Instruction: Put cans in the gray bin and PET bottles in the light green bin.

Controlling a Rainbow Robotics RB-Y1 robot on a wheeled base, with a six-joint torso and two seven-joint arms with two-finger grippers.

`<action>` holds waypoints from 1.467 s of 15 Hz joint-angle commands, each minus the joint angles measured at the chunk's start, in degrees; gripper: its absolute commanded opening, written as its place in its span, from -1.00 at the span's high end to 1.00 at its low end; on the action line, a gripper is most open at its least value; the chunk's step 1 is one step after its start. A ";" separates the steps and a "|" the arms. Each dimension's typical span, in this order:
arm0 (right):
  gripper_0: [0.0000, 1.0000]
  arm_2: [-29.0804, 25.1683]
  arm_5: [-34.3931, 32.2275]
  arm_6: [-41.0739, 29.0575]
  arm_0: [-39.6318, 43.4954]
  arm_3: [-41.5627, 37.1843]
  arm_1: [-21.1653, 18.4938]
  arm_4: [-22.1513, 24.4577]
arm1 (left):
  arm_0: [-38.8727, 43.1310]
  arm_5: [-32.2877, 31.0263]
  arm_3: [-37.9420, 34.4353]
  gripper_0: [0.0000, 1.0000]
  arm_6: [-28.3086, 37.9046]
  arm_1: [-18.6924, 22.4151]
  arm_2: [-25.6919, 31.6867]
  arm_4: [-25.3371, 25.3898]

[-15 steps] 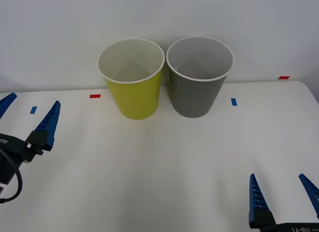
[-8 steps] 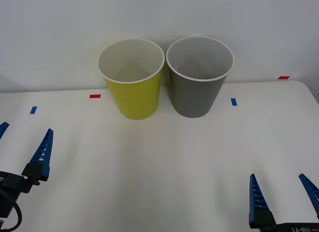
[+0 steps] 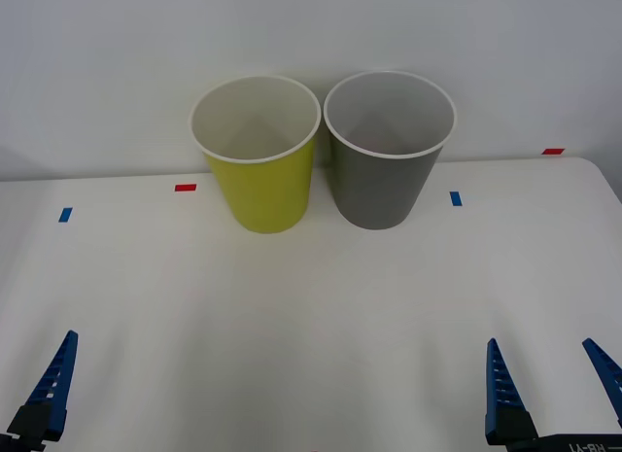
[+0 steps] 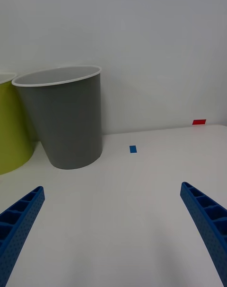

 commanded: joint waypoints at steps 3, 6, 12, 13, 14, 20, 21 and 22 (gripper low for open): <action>-1.00 0.00 0.00 0.00 0.00 0.00 0.00 0.00 | 1.77 -13.08 10.46 -1.00 -1.39 -5.25 1.68 -5.34; -1.00 0.00 0.00 0.00 0.00 0.00 0.00 0.00 | 2.38 -14.75 13.28 -1.00 -1.66 -7.53 2.03 -6.66; -1.00 0.00 0.00 0.00 0.00 0.00 0.00 0.00 | 4.32 -16.78 13.54 -1.00 -1.66 -7.53 1.68 -6.66; -1.00 0.00 0.00 0.00 0.00 0.00 0.00 0.00 | 4.32 -16.78 13.54 -1.00 -1.66 -7.53 1.68 -6.66; -1.00 0.00 0.00 0.00 0.00 0.00 0.00 0.00 | 4.32 -16.78 13.54 -1.00 -1.66 -7.53 1.68 -6.66; -1.00 0.00 0.00 0.00 0.00 0.00 0.00 0.00 | 4.32 -16.78 13.54 -1.00 -1.66 -7.53 1.68 -6.66; -1.00 0.00 0.00 0.00 0.00 0.00 0.00 0.00 | 4.32 -16.78 13.54 -1.00 -1.66 -7.53 1.68 -6.66; -1.00 0.00 0.00 0.00 0.00 0.00 0.00 0.00 | 4.32 -16.78 13.54 -1.00 -1.66 -7.53 1.68 -6.66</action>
